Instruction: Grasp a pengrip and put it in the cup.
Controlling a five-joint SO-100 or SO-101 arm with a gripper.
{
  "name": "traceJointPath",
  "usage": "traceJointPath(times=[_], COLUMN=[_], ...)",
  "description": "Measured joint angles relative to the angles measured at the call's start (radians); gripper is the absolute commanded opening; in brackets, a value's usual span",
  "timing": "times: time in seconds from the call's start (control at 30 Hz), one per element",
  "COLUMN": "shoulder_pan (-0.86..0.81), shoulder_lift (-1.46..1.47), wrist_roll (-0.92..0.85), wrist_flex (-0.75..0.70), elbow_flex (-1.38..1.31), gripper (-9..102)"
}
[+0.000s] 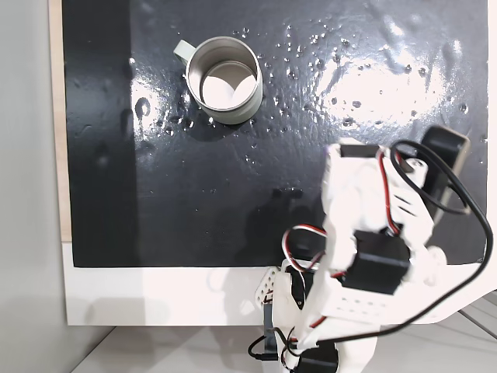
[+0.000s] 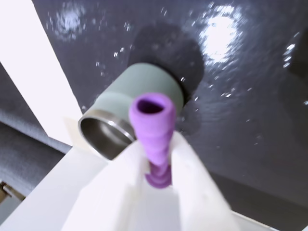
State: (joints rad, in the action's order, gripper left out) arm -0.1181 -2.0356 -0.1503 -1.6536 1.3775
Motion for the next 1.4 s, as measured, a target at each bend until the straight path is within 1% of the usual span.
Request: traceJointPath(times=[0.3, 0.63, 0.83, 1.17, 1.2, 1.23, 1.3, 1.33, 1.4], shoulder_pan=[0.189, 0.368, 0.436, 0.482, 0.483, 0.486, 0.488, 0.488, 0.488], shoulder_lift=[0.178, 0.449, 0.581, 0.652, 0.652, 0.652, 0.652, 0.652, 0.652], wrist_roll=[0.138, 0.318, 0.36, 0.367, 0.367, 0.367, 0.367, 0.367, 0.367], wrist_flex=[0.112, 0.112, 0.112, 0.13, 0.13, 0.13, 0.129, 0.127, 0.127], elbow_flex=[-0.133, -0.407, -0.548, -0.598, -0.598, -0.598, -0.598, -0.598, -0.598], gripper=[0, 0, 0, 1, 5, 12, 29, 34, 39])
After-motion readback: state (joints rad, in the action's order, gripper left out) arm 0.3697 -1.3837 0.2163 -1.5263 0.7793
